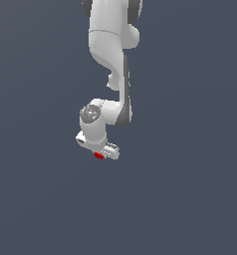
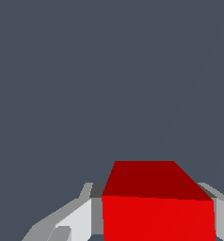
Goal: Pick up the red cube and move it to a goal position.
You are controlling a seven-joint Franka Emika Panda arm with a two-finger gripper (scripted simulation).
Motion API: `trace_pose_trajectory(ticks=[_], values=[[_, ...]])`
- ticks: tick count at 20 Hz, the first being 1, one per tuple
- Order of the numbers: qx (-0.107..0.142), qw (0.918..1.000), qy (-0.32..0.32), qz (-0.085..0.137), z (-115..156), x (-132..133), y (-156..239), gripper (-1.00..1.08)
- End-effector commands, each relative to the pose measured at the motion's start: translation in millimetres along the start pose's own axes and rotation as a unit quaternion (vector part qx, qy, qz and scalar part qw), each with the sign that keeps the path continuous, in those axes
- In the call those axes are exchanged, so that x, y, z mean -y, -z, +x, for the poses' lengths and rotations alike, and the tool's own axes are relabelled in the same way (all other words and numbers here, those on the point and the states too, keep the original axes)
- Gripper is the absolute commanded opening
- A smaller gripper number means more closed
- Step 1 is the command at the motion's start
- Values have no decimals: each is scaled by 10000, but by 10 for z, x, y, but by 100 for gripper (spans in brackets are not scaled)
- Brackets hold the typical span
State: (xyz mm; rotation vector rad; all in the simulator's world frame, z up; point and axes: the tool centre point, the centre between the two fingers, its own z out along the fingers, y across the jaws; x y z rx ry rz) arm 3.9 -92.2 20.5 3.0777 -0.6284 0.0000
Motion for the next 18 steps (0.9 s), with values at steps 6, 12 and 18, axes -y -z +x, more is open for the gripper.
trace_pose_trajectory(ticks=[6, 12, 18], values=[[0, 10000, 3, 1, -117, -7, 56, -100], [0, 10000, 3, 1, -343, -30, 166, -100], [2, 10000, 4, 3, -630, -55, 306, -100]])
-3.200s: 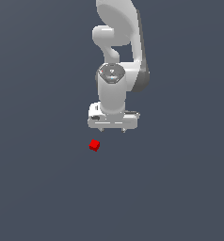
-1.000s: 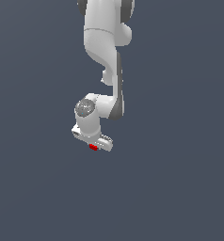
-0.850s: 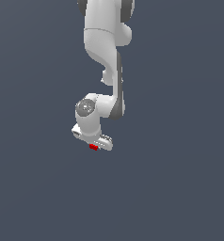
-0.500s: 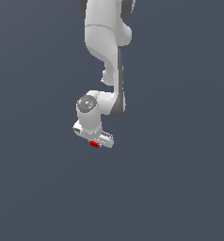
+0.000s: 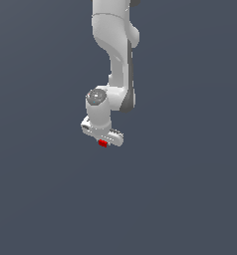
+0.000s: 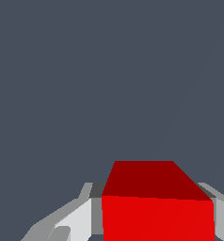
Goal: Pick up the red cube and move it to a goal position.
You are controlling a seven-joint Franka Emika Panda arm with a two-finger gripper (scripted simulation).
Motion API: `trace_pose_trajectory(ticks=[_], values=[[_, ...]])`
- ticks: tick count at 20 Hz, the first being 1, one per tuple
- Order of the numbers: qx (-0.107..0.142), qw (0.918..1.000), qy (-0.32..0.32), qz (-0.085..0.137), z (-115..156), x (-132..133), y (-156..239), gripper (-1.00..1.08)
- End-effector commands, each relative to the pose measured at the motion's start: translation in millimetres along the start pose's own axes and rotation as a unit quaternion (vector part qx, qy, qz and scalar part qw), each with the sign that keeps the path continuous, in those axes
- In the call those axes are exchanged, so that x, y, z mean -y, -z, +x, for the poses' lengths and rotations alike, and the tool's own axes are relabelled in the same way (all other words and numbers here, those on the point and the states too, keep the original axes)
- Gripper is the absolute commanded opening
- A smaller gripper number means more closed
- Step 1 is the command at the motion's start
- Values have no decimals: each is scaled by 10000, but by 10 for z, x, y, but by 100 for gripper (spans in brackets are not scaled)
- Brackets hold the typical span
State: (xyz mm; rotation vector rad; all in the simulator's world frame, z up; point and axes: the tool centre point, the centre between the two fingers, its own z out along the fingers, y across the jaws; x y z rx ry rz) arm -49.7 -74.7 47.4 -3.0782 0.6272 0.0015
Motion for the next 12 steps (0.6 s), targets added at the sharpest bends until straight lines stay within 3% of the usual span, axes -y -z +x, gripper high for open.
trace_pose_trajectory(ticks=[1, 12], values=[[-3, 10000, 0, 1, -107, -10, 56, -100], [-3, 10000, 0, 1, -310, -25, 166, -100]])
